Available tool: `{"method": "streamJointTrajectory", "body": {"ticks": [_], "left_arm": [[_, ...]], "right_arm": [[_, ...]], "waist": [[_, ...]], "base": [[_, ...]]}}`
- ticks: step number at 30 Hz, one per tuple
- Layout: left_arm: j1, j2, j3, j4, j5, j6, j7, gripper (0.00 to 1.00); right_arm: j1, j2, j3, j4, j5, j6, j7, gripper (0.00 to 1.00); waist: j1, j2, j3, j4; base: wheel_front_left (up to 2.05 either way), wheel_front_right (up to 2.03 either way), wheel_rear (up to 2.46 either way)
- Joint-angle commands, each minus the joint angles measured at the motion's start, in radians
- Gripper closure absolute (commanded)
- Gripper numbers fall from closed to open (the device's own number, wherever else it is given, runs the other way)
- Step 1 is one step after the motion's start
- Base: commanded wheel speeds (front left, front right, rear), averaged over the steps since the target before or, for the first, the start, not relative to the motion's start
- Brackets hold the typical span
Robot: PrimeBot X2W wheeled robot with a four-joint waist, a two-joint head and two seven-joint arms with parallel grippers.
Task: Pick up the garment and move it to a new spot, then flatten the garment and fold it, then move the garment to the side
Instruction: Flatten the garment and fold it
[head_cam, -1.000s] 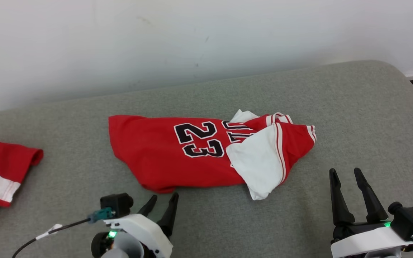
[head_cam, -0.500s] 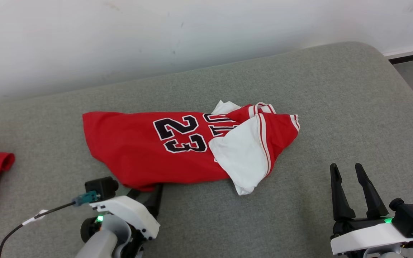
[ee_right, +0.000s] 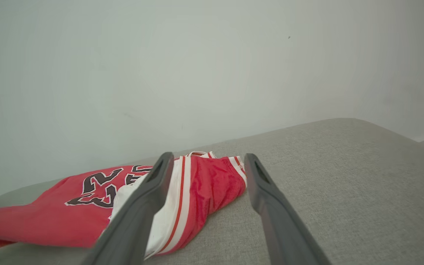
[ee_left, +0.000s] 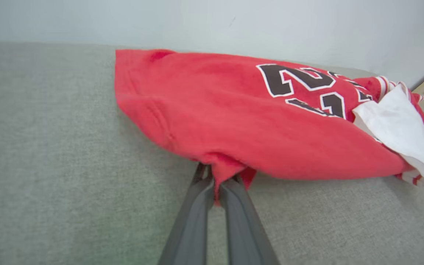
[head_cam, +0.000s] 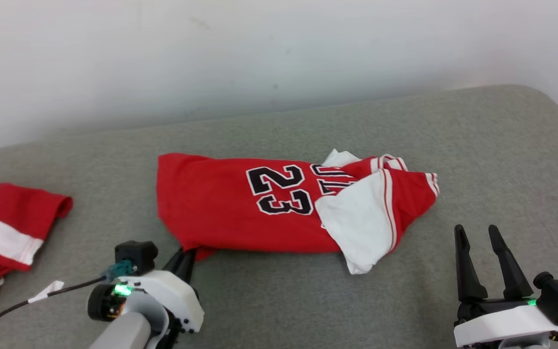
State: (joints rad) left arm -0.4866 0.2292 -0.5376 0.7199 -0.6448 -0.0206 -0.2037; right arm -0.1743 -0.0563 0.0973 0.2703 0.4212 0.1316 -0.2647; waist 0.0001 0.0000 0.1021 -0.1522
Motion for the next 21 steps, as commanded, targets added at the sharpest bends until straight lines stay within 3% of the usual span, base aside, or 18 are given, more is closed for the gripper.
{"method": "streamJointTrajectory", "body": {"ticks": [1, 9, 17, 18, 19, 21], "left_arm": [[0.016, 0.016, -0.006, -0.010, 0.016, 0.008, -0.005, 1.00], [0.075, 0.149, -0.110, -0.177, 0.213, 0.143, 0.009, 1.00], [0.219, 0.211, -0.132, -0.362, 0.202, 0.209, 0.108, 1.00], [0.238, 0.210, -0.131, -0.375, 0.190, 0.213, 0.115, 0.58], [0.254, 0.209, -0.133, -0.384, 0.186, 0.216, 0.122, 0.06], [0.275, 0.198, -0.134, -0.397, 0.166, 0.216, 0.126, 0.00]], "right_arm": [[0.013, -0.008, -0.003, 0.001, -0.008, -0.002, 0.001, 0.00], [0.030, -0.030, -0.020, -0.004, -0.016, -0.002, 0.001, 0.00], [0.042, -0.054, -0.035, -0.010, -0.013, -0.002, 0.001, 0.00], [0.046, -0.056, -0.038, -0.010, -0.012, -0.002, 0.001, 0.00], [0.050, -0.056, -0.039, -0.010, -0.012, -0.002, 0.001, 0.00], [0.053, -0.055, -0.036, -0.007, -0.013, -0.002, 0.001, 0.00]], "waist": [[-0.0001, 0.0000, -0.019, 0.029], [-0.0001, 0.0000, -0.046, 0.094], [-0.0001, 0.0000, -0.054, 0.102], [-0.0001, 0.0000, -0.055, 0.102], [-0.0001, 0.0000, -0.055, 0.101], [-0.0001, 0.0000, -0.055, 0.098]], "base": [[0.00, 0.00, 0.00], [0.00, 0.00, 0.00], [0.00, 0.00, 0.00], [0.00, 0.00, 0.00], [0.00, 0.00, 0.00], [0.00, 0.00, 0.00]]}}
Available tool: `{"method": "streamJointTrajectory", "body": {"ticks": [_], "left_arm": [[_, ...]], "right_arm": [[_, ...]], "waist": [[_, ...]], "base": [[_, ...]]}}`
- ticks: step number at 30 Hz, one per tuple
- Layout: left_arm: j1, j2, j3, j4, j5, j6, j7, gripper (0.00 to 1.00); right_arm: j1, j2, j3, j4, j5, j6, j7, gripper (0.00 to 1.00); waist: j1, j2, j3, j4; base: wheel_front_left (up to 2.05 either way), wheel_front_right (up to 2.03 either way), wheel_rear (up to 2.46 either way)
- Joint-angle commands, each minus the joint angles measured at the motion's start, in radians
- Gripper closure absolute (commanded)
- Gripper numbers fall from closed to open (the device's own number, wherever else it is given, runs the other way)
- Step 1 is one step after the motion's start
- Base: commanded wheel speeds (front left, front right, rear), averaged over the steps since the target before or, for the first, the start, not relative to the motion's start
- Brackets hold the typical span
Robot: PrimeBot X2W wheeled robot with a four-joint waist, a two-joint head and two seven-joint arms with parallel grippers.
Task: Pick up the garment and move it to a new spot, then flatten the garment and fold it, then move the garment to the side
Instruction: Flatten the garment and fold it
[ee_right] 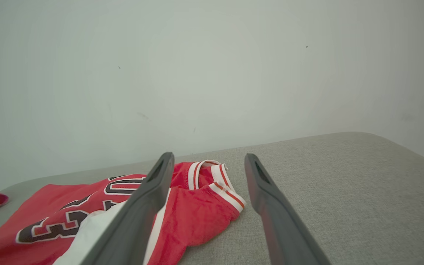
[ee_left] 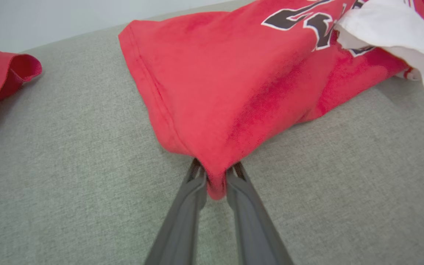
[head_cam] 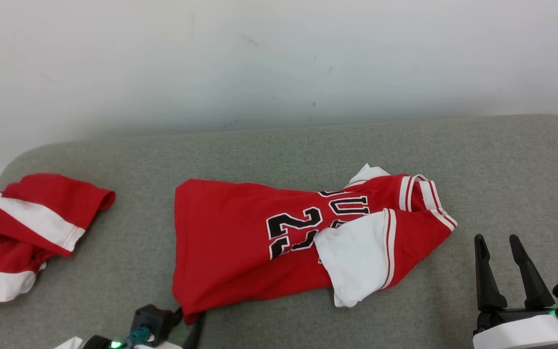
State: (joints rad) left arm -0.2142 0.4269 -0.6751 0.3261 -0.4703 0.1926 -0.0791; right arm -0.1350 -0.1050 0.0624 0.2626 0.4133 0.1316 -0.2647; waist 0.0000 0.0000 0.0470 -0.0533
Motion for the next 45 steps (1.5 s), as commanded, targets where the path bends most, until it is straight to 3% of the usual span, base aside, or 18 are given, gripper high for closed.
{"method": "streamJointTrajectory", "body": {"ticks": [1, 10, 19, 28, 36, 45], "left_arm": [[0.009, -0.002, 0.004, -0.007, -0.015, 0.003, 0.001, 0.00], [0.044, 0.017, 0.071, -0.067, -0.075, 0.036, -0.034, 0.00], [0.075, 0.015, 0.123, -0.149, -0.116, 0.073, -0.063, 0.00], [0.046, -0.035, 0.106, -0.139, -0.132, 0.060, -0.083, 0.00], [0.029, -0.065, 0.102, -0.097, -0.147, 0.047, -0.107, 0.00], [0.010, -0.091, 0.096, -0.055, -0.153, 0.031, -0.125, 0.00]], "right_arm": [[0.012, -0.006, 0.000, 0.002, -0.006, -0.002, 0.001, 0.00], [0.013, -0.012, 0.016, 0.005, -0.009, -0.002, 0.001, 0.00], [-0.047, -0.052, 0.118, 0.034, -0.012, -0.002, 0.043, 0.00], [-0.192, -0.054, 0.275, 0.162, -0.029, -0.002, 0.252, 0.00], [-0.304, -0.026, 0.308, 0.319, -0.080, -0.002, 0.392, 0.00], [-0.403, -0.010, 0.344, 0.467, -0.122, -0.002, 0.522, 0.00]], "waist": [[0.0000, 0.0000, 0.001, -0.001], [0.0000, 0.0000, -0.007, 0.004], [0.0000, 0.0000, -0.014, 0.053], [0.0000, 0.0000, 0.000, 0.149], [0.0000, 0.0000, 0.007, 0.226], [0.0000, 0.0000, 0.013, 0.257]], "base": [[0.00, 0.00, 0.00], [0.00, 0.00, 0.00], [0.00, 0.00, 0.00], [0.00, 0.00, 0.00], [0.00, 0.00, 0.00], [0.00, 0.00, 0.00]]}}
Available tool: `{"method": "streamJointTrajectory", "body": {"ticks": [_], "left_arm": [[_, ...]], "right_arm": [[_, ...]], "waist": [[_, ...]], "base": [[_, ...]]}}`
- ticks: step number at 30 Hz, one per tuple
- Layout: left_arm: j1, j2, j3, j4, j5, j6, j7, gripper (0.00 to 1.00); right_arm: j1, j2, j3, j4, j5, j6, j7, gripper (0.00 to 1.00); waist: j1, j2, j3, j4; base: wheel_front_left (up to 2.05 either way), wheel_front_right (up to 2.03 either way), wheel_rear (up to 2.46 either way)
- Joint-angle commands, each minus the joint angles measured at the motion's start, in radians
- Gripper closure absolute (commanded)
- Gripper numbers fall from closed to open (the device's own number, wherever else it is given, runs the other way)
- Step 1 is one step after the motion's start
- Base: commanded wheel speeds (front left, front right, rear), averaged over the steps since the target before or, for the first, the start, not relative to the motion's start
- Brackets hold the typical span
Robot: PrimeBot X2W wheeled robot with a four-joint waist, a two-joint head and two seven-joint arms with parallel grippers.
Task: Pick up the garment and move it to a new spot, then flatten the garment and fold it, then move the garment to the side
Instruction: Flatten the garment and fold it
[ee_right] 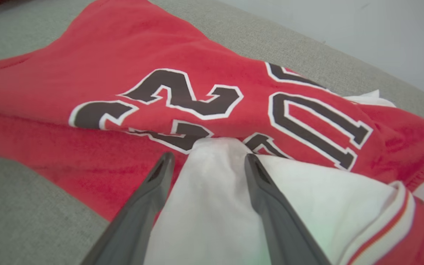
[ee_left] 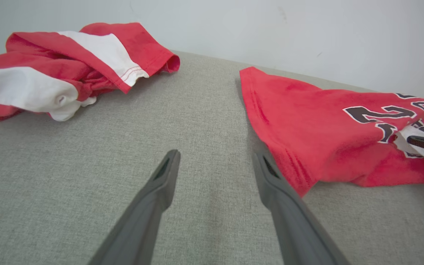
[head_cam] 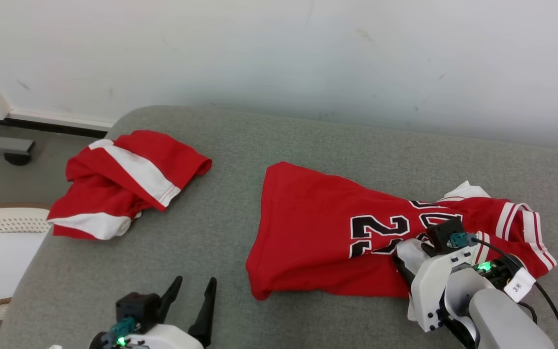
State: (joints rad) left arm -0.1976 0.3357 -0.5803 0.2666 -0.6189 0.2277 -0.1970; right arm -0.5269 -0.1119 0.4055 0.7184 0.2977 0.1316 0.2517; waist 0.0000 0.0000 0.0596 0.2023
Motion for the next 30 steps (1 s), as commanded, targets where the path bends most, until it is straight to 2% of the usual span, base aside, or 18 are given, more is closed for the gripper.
{"method": "streamJointTrajectory", "body": {"ticks": [1, 4, 5, 6, 7, 8, 15, 20, 25, 30], "left_arm": [[-0.009, -0.001, 0.002, 0.008, -0.006, -0.005, -0.008, 0.00], [-0.012, -0.004, 0.002, 0.016, -0.008, -0.007, -0.011, 0.00], [-0.013, -0.006, 0.002, 0.019, -0.009, -0.009, -0.012, 0.00], [-0.014, -0.008, 0.002, 0.022, -0.010, -0.011, -0.014, 0.00], [-0.014, -0.009, 0.002, 0.025, -0.012, -0.012, -0.016, 0.00], [-0.014, -0.009, 0.003, 0.028, -0.014, -0.012, -0.017, 0.00], [-0.012, -0.001, 0.008, 0.038, -0.019, -0.014, -0.023, 0.00], [-0.005, 0.007, 0.010, 0.034, -0.020, -0.006, -0.023, 0.00], [0.018, 0.020, 0.022, 0.016, -0.022, 0.009, -0.030, 0.00], [0.031, 0.035, 0.043, -0.011, -0.027, 0.021, -0.040, 0.00]], "right_arm": [[-0.020, -0.004, 0.005, 0.028, -0.012, -0.002, 0.018, 0.00], [-0.033, -0.004, 0.007, 0.060, -0.012, -0.002, 0.043, 0.00], [-0.037, -0.003, 0.008, 0.072, -0.011, -0.002, 0.051, 0.04], [-0.044, -0.001, 0.007, 0.080, -0.010, -0.002, 0.050, 0.52], [-0.047, -0.001, 0.006, 0.087, -0.006, -0.002, 0.046, 0.83], [-0.046, -0.002, 0.008, 0.094, -0.001, -0.002, 0.046, 1.00], [-0.056, 0.003, -0.010, 0.117, 0.000, -0.002, -0.024, 1.00], [-0.031, 0.008, -0.041, 0.078, 0.016, -0.002, -0.096, 1.00], [0.050, -0.007, -0.073, -0.064, 0.058, -0.002, -0.113, 1.00], [0.179, -0.057, -0.118, -0.302, 0.077, -0.002, -0.056, 1.00]], "waist": [[0.0000, 0.0000, 0.001, 0.004], [0.0000, 0.0000, 0.000, 0.007], [0.0000, 0.0000, 0.000, 0.009], [0.0000, 0.0000, 0.001, 0.010], [0.0000, 0.0000, 0.001, 0.010], [0.0000, 0.0000, 0.001, 0.011], [0.0000, 0.0000, 0.001, -0.007], [0.0000, 0.0000, -0.019, -0.034], [0.0000, 0.0000, -0.040, -0.096], [0.0000, 0.0000, -0.042, -0.180]], "base": [[0.00, 0.00, 0.00], [0.00, 0.00, 0.00], [0.00, 0.00, 0.00], [0.00, 0.00, 0.00], [0.00, 0.00, 0.00], [0.00, 0.00, 0.00], [0.00, 0.00, 0.00], [0.00, 0.00, 0.00], [0.00, 0.00, 0.00], [0.00, 0.00, 0.00]]}}
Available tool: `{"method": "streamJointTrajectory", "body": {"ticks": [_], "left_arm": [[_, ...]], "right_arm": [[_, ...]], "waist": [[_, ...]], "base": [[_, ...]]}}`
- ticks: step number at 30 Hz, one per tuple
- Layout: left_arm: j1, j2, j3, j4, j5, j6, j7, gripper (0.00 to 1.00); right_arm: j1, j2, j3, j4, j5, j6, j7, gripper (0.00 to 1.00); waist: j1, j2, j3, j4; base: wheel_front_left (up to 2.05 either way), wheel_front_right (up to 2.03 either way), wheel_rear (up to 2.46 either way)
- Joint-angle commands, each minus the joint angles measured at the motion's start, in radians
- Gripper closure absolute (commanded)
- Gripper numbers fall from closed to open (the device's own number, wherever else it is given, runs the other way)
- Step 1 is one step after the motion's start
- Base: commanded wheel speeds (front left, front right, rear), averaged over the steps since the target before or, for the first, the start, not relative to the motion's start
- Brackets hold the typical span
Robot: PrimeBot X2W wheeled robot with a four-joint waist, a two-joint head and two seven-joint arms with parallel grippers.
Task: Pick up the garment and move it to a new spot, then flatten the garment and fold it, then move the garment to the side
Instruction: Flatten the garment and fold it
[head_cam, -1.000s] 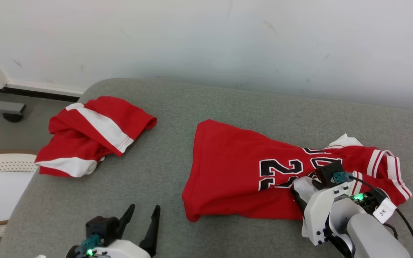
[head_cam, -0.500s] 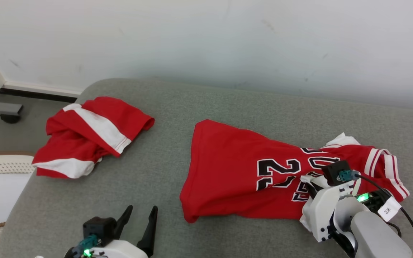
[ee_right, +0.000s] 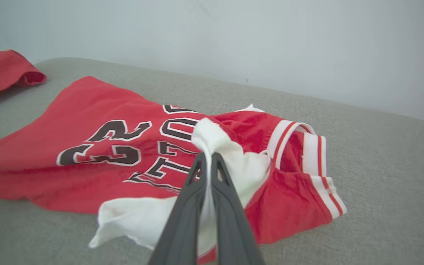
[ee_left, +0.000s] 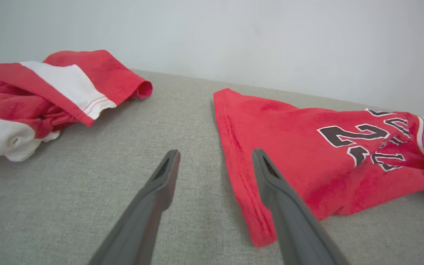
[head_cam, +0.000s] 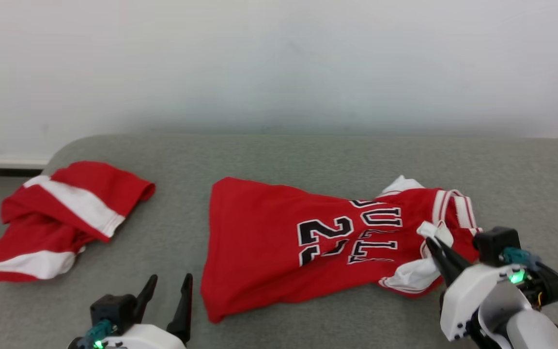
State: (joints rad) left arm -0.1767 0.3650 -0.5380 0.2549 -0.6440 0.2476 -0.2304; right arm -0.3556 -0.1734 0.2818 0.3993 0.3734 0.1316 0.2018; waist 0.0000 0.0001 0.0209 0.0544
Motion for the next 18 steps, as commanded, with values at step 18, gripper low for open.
{"method": "streamJointTrajectory", "body": {"ticks": [18], "left_arm": [[0.026, 0.028, 0.022, -0.018, -0.020, 0.007, -0.007, 0.00]], "right_arm": [[0.518, 0.006, -0.314, -0.547, 0.009, -0.002, 0.359, 1.00]], "waist": [[0.0000, -0.0001, 0.027, -0.182]], "base": [[0.00, 0.00, 0.00]]}}
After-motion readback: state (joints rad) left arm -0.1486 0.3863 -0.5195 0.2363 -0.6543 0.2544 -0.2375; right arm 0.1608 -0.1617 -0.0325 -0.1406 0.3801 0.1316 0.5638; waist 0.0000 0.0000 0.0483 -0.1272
